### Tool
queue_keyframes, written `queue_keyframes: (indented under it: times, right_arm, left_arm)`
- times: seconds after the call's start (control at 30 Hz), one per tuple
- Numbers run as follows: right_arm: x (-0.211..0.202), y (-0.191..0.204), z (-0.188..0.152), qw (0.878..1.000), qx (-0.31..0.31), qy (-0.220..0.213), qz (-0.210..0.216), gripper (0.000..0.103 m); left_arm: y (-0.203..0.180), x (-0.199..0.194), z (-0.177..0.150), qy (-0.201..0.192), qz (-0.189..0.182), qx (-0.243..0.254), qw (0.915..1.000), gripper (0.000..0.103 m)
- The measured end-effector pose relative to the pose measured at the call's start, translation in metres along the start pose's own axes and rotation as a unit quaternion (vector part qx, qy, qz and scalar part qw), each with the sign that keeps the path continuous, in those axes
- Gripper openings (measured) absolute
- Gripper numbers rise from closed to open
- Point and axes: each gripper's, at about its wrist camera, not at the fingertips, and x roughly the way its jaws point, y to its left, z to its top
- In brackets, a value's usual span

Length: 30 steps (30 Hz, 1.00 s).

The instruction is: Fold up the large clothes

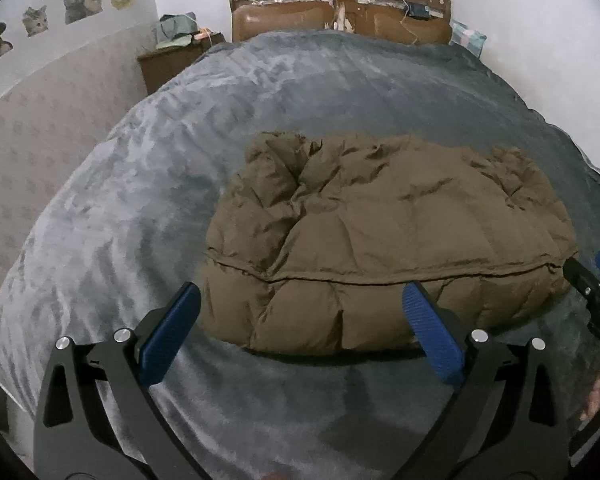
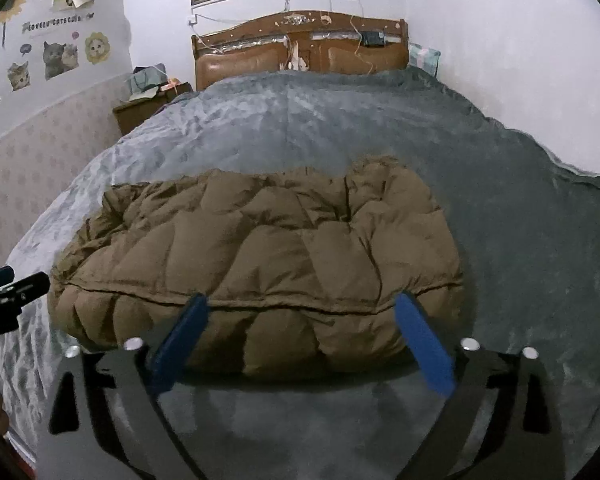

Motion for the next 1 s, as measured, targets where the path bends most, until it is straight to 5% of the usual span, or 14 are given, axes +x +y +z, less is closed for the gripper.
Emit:
queue_keyframes:
  times: [0.33,1.0]
  right_arm:
    - [-0.020,0.026,-0.003,0.999,-0.030,-0.001,-0.028,0.101]
    - [-0.081,0.038,0.024,0.999,-0.018,-0.024,-0.016,0.101]
  left_arm:
    - [-0.002,-0.046,0.003,-0.024,-0.001,0.008,0.9997,0.100]
    - [0.008,-0.100,0.007,-0.053,0.005,0.001,0.9986,0.100]
